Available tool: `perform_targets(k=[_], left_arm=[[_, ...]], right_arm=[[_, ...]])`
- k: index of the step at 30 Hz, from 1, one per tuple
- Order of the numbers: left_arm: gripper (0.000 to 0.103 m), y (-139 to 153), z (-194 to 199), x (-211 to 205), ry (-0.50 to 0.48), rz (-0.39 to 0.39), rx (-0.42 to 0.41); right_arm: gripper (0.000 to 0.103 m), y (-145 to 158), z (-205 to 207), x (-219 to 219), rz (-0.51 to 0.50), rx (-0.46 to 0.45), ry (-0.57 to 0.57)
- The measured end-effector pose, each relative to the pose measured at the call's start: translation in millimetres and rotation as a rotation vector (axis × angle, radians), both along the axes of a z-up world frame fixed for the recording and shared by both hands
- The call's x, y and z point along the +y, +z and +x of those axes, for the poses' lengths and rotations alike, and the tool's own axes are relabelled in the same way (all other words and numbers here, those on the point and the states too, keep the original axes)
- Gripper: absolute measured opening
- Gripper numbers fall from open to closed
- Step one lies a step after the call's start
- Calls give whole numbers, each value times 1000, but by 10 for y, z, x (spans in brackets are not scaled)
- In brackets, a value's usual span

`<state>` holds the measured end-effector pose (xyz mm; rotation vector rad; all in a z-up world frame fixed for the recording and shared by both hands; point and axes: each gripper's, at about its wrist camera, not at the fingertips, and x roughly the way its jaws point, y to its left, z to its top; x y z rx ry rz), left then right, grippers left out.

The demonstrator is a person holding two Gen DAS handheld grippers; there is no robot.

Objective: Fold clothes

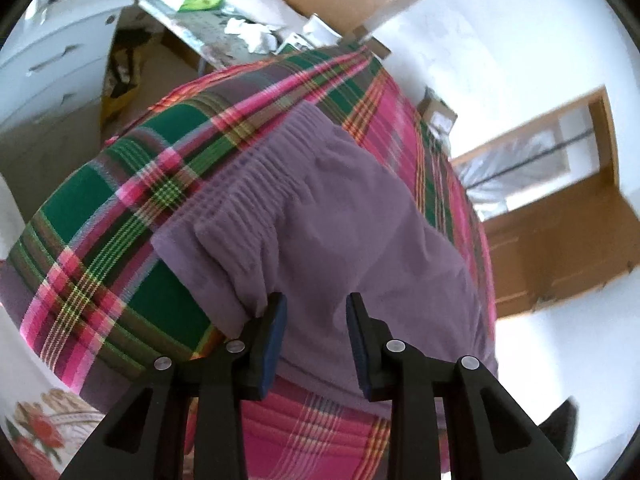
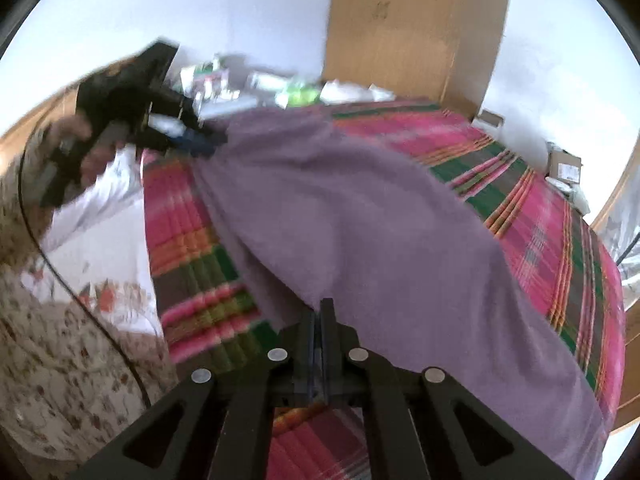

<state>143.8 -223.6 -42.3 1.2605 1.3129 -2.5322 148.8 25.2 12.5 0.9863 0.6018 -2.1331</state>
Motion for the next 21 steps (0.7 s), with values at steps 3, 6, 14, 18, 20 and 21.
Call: perform_targets(k=[3, 6, 14, 18, 20, 21], left_arm=[[25, 9, 28, -20, 24, -28, -1], [23, 18, 41, -52, 45, -52, -7], [20, -2, 30, -118, 65, -40, -25], [20, 56, 42, -145, 73, -45, -32], [20, 88, 58, -172, 82, -40, -32], [20, 102, 69, -191, 85, -36, -30]], right_arm=[[3, -105, -25, -30, 32, -24, -13], [4, -92, -49, -9, 14, -48, -21], [7, -10, -186, 90, -84, -199, -4], [7, 104, -296, 194, -120, -254, 2], [7, 190, -372, 276, -144, -247, -12], [7, 230, -434, 331, -161, -250, -29]])
